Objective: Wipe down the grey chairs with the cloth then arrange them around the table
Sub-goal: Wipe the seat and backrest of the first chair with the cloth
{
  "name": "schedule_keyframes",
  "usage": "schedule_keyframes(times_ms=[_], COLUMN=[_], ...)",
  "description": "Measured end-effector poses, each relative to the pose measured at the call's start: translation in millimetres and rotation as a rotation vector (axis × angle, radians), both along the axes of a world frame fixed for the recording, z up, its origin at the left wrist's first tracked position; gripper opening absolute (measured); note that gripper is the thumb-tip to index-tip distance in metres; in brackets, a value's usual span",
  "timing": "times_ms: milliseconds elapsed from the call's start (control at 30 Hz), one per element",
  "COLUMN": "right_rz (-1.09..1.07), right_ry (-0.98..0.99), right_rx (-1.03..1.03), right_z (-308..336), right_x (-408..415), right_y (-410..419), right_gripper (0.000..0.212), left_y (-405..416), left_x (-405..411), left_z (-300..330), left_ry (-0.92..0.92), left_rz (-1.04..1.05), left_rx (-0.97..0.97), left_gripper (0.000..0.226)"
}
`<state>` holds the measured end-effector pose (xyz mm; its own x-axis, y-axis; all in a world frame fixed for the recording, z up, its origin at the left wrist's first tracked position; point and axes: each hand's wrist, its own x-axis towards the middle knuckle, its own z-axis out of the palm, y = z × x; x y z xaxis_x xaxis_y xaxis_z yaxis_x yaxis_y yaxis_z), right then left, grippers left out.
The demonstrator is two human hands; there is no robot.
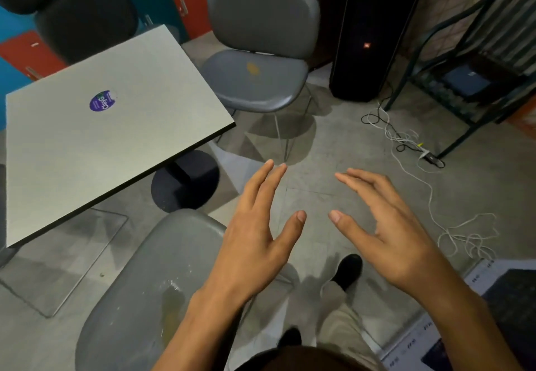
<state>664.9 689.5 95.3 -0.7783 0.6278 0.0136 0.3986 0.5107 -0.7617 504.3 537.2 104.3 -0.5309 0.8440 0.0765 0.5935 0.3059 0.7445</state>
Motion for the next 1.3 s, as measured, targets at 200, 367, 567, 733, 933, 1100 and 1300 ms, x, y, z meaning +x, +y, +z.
schedule_keyframes(times_ms=[200,367,567,733,933,1100,1300], right_rz=[-0.062,-0.15,-0.295,-0.341,-0.398,-0.432,-0.496], right_ry=[-0.013,-0.025,-0.023,-0.065,-0.073,-0.082,-0.09], right_rx=[-0.037,-0.054,-0.07,-0.068,-0.02,-0.077,-0.075], right_z=[1.4,6.6,7.0,1.7,-10.2,-14.4,-24.6], right_x=[18.3,44.0,73.1,81.5,60.1,38.7,24.8], right_y=[125.6,220.0,303.5,366.6,470.7,560.2,651.3], right_gripper=[0.065,0.068,0.07,0.068,0.066,0.064,0.052], left_y=[128.4,234.9,348.2,428.9,538.1,636.9,755.8], left_x=[3.2,15.8,25.8,21.7,-1.5,-35.6,-66.1], left_z=[-5.2,-4.9,-16.8,-26.4,-47.7,-57.1,-64.3], left_ry=[0.027,0.004,0.014,-0.012,-0.042,-0.08,-0.049], left_rz=[-0.034,-0.119,-0.226,-0.29,-0.323,-0.341,-0.432], left_rx=[-0.066,-0.044,-0.076,-0.089,-0.092,-0.105,-0.158], left_gripper=[0.071,0.067,0.066,0.067,0.067,0.068,0.065])
